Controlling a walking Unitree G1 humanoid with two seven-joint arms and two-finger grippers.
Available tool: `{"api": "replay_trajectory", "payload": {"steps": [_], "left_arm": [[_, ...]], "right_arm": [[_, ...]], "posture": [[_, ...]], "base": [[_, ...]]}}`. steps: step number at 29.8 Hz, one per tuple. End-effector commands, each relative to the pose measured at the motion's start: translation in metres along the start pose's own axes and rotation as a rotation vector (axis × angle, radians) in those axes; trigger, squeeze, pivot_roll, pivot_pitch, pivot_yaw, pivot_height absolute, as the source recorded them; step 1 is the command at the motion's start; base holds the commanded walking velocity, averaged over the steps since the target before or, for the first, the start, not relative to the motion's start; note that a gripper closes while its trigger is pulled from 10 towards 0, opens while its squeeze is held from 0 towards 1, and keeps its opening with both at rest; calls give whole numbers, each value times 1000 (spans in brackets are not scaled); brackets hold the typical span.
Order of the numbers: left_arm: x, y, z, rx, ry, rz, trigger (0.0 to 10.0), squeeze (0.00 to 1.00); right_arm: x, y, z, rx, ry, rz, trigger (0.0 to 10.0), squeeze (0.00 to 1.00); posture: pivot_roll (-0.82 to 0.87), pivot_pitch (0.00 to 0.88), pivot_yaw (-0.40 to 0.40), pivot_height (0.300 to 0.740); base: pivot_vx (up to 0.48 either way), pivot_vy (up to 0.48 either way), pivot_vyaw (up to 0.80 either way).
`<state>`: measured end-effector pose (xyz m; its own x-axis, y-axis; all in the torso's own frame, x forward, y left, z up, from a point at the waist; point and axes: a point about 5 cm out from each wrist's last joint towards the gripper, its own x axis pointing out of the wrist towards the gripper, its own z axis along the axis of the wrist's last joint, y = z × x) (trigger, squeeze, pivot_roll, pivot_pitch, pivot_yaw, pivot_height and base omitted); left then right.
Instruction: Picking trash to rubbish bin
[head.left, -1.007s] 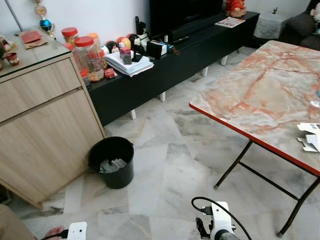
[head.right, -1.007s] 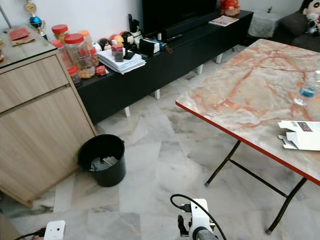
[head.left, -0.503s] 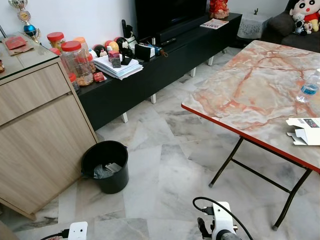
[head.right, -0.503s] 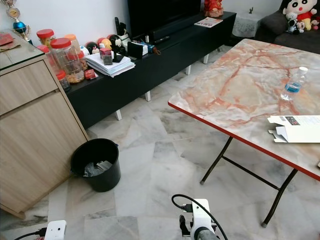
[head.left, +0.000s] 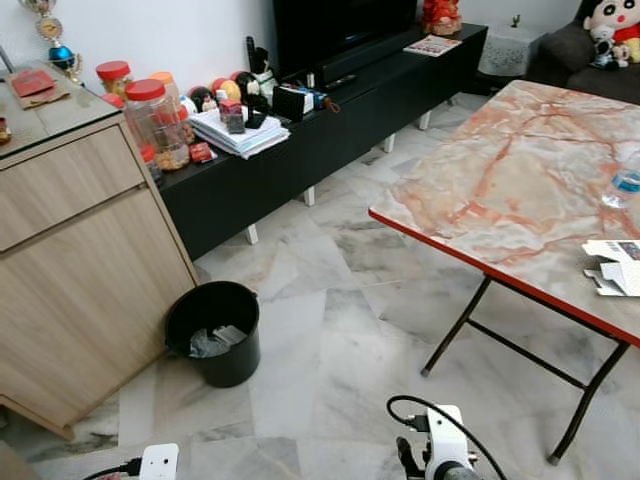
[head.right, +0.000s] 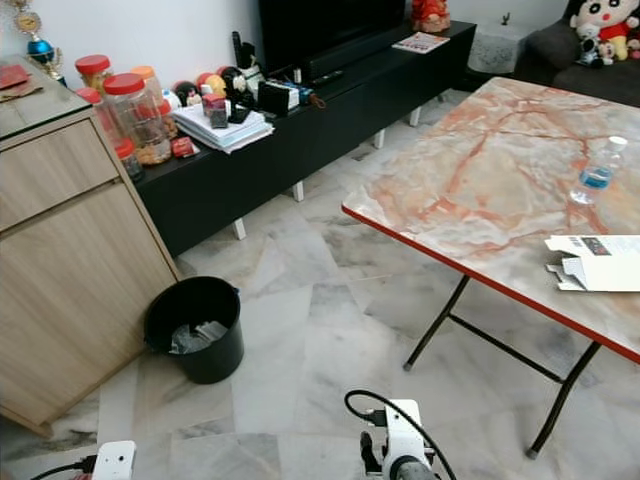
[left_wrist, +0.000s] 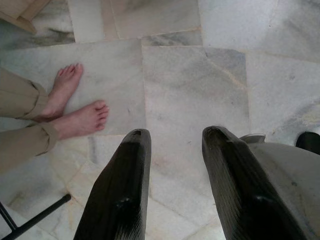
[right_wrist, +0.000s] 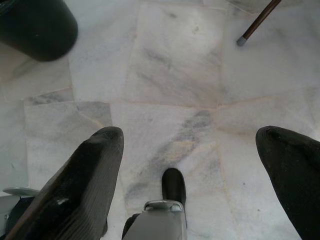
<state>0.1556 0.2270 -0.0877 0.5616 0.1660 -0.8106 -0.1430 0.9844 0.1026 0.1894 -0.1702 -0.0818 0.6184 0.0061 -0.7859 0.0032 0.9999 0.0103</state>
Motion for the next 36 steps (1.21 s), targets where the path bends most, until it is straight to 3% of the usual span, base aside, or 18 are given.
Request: {"api": "replay_trajectory", "payload": {"steps": [1,5,10,36], "left_arm": [[0,1,1,39,7,-1,10000,0],[1,1,2,92,11,4,10000,0],[1,2,0,53,28,19,10000,0],[-1,2,-5,65,43,20,10000,0]], "right_arm": [[0,1,1,0,-5,-2,10000,0],[0,1,1,-1,-5,-2,10000,0],[1,1,3,3,-10,-5,10000,0],[0,1,0,19,-4,-11,10000,0]], "posture": [[27,0,57,740],[27,0,57,740],[27,0,53,740],[42,0,59,740]], "base": [[0,0,-763],[0,-204,-761],[0,-256,-761],[0,0,-761]]}}
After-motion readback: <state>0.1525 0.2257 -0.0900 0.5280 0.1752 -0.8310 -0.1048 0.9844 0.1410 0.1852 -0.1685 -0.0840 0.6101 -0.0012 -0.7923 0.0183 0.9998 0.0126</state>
